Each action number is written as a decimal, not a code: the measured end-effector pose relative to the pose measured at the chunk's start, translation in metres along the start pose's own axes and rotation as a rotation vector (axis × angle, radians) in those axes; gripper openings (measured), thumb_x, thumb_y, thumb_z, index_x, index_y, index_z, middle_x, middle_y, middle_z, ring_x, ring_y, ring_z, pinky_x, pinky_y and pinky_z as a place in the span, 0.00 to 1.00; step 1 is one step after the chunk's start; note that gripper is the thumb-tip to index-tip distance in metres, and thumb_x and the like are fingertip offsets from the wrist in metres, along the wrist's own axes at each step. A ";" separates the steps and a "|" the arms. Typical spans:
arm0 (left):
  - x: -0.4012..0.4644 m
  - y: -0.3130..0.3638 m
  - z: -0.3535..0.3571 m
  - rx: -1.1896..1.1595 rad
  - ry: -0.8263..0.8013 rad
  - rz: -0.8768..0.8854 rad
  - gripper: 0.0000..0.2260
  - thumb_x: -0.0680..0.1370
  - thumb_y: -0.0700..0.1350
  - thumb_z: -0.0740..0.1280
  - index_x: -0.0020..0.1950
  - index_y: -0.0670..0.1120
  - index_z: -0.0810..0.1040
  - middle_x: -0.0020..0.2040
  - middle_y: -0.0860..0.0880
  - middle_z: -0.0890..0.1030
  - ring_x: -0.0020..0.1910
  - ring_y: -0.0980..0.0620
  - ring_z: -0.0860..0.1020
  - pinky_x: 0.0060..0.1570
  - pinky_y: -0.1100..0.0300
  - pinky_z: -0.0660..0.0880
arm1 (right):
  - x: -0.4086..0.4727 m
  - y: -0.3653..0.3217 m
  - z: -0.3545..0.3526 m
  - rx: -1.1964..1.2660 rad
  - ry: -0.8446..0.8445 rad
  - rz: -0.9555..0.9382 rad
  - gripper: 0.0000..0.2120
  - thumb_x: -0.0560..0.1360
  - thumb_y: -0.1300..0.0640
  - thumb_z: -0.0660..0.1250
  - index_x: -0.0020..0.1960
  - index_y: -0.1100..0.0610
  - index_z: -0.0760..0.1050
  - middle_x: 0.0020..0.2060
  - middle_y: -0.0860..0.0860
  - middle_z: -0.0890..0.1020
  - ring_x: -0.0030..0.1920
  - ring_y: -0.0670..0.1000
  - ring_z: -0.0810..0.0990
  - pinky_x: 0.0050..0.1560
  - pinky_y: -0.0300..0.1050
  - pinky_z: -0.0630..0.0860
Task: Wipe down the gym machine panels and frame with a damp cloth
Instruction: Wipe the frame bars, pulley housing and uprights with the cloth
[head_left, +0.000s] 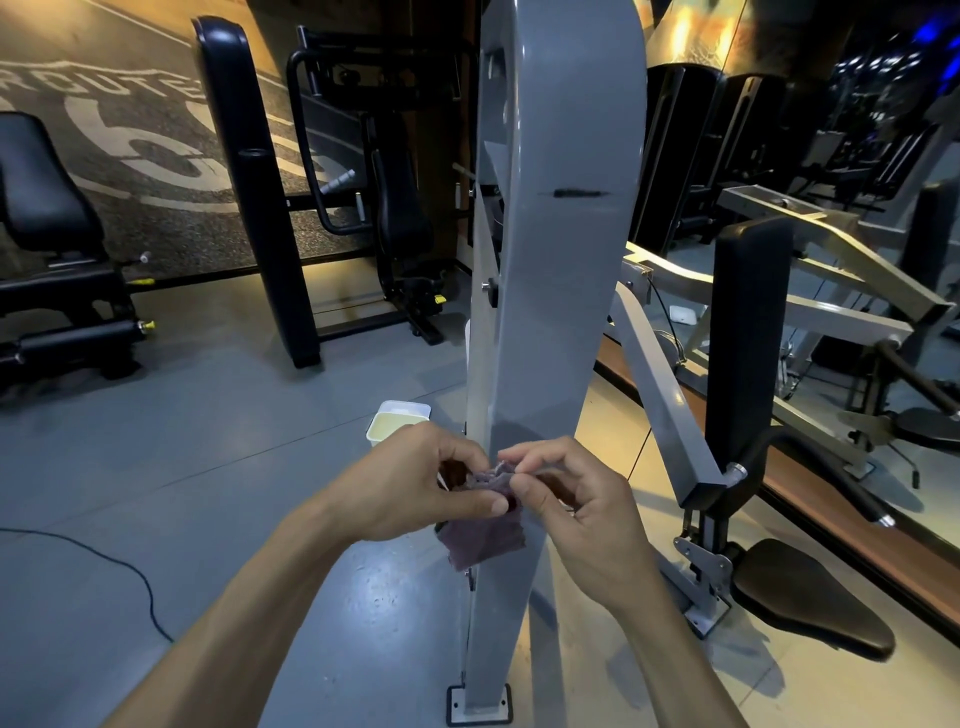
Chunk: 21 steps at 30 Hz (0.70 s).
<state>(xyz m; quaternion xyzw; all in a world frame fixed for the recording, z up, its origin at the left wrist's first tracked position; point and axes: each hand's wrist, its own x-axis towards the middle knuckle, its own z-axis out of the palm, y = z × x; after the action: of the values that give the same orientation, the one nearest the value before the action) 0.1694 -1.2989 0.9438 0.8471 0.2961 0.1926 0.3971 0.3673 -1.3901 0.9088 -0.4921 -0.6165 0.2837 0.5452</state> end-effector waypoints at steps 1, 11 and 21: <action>0.000 0.001 0.001 -0.020 0.012 -0.003 0.08 0.75 0.51 0.79 0.39 0.55 0.83 0.35 0.53 0.80 0.34 0.54 0.76 0.37 0.57 0.73 | 0.000 0.001 0.000 0.012 0.007 0.017 0.03 0.80 0.61 0.69 0.49 0.54 0.78 0.56 0.46 0.85 0.58 0.53 0.84 0.57 0.52 0.81; 0.004 0.010 0.003 0.058 0.013 0.013 0.10 0.78 0.51 0.75 0.39 0.54 0.80 0.35 0.52 0.79 0.35 0.52 0.75 0.37 0.52 0.74 | 0.010 -0.005 -0.001 -0.008 0.022 0.112 0.03 0.81 0.58 0.69 0.49 0.51 0.78 0.46 0.50 0.85 0.49 0.52 0.84 0.52 0.58 0.81; 0.000 0.009 0.018 -0.029 0.146 -0.094 0.09 0.77 0.41 0.74 0.55 0.52 0.81 0.46 0.53 0.83 0.45 0.56 0.80 0.46 0.61 0.78 | 0.014 -0.003 0.016 -0.109 0.387 0.040 0.06 0.83 0.57 0.64 0.49 0.47 0.73 0.44 0.43 0.80 0.49 0.46 0.79 0.44 0.31 0.73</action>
<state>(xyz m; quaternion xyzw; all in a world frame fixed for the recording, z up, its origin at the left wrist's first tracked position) 0.1823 -1.3131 0.9398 0.8101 0.3612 0.2394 0.3951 0.3518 -1.3759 0.9132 -0.5784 -0.5047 0.1608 0.6203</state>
